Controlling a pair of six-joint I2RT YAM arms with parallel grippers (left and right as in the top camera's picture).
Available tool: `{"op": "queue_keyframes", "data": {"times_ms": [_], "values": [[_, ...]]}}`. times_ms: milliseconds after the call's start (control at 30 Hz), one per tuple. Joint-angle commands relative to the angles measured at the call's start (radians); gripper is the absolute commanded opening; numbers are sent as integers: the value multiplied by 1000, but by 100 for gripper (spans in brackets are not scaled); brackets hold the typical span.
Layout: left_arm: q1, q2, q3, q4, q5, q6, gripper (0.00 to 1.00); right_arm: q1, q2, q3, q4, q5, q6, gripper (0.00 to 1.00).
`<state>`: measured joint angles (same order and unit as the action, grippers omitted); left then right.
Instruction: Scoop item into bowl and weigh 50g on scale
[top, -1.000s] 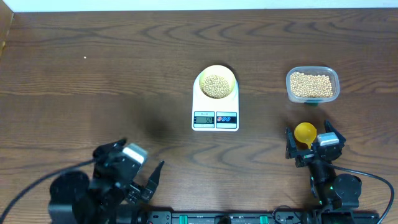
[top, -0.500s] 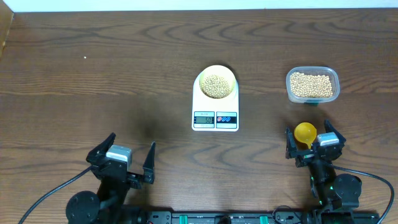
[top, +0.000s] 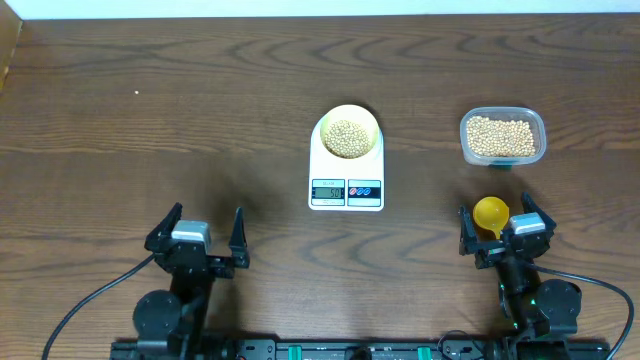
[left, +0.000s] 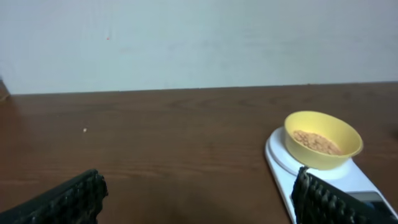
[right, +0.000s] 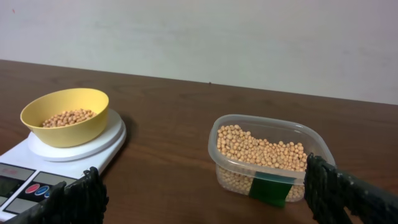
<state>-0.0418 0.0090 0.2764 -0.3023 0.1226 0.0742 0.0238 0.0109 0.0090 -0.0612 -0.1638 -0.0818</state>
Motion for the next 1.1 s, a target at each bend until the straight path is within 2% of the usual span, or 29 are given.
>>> {"op": "queue_keyframes", "data": {"times_ms": [0, 233, 533, 867, 1067], "values": [[4, -8, -74, 45, -42, -35, 98, 10, -5, -3, -2, 1, -9, 99], [4, -8, -219, 216, -46, -35, 98, 10, -5, -3, -2, 1, -9, 99], [6, -8, -272, 241, -45, -39, 98, 10, -5, -3, -2, 1, -10, 99], [26, -8, -272, 231, -77, -123, 98, 10, -5, -3, -2, 1, -9, 99], [31, -8, -272, 233, -63, -125, 98, 10, -5, -3, -2, 1, -9, 99]]}}
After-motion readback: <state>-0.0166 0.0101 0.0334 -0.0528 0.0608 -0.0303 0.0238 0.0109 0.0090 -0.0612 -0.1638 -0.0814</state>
